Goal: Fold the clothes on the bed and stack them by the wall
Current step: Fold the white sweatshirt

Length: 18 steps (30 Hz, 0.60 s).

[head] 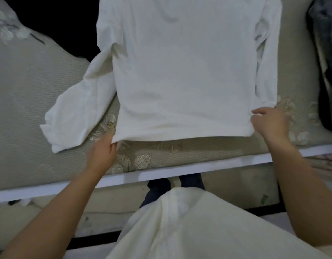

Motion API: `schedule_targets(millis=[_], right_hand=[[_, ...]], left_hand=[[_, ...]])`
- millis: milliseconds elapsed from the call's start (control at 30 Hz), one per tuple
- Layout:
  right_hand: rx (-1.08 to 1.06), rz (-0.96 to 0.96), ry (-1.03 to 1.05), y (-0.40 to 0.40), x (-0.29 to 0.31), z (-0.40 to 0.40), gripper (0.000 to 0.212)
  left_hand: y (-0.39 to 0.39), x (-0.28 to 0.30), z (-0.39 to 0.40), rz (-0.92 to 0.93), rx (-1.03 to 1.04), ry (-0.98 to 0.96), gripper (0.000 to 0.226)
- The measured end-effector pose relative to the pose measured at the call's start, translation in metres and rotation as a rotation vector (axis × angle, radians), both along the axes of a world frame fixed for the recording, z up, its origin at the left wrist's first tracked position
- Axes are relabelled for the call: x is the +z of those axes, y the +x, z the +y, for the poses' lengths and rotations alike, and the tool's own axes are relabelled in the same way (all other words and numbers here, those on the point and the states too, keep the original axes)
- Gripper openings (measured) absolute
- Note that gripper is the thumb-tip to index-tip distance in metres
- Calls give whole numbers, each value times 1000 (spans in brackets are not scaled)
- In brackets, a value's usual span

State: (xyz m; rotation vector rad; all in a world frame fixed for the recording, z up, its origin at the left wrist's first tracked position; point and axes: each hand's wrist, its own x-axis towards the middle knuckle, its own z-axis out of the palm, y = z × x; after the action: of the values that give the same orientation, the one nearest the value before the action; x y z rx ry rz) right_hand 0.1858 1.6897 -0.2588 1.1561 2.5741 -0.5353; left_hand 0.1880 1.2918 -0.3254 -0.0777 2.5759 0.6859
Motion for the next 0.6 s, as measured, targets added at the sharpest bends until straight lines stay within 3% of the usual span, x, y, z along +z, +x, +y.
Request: schedule_targets(millis=[67, 133, 200, 233, 367, 433, 600], right_hand=[[55, -58, -92, 6, -16, -25, 32], [80, -124, -394, 14, -38, -49, 43], [160, -217, -607, 26, -60, -63, 54], [239, -231, -610, 32, -70, -65, 57], [386, 50, -169, 61, -90, -61, 57], [329, 100, 41, 70, -93, -49, 57], [378, -187, 193, 63, -106, -3, 59]], left_hand=[[10, -5, -12, -178, -41, -132, 26], [13, -10, -20, -325, 16, -236, 31], [14, -16, -23, -375, -71, -384, 33], [14, -19, -20, -340, -137, -448, 34], [15, -26, 4, -57, -371, -381, 50], [11, -28, 13, -85, -402, -406, 52], [6, -34, 17, -177, -421, -536, 54]])
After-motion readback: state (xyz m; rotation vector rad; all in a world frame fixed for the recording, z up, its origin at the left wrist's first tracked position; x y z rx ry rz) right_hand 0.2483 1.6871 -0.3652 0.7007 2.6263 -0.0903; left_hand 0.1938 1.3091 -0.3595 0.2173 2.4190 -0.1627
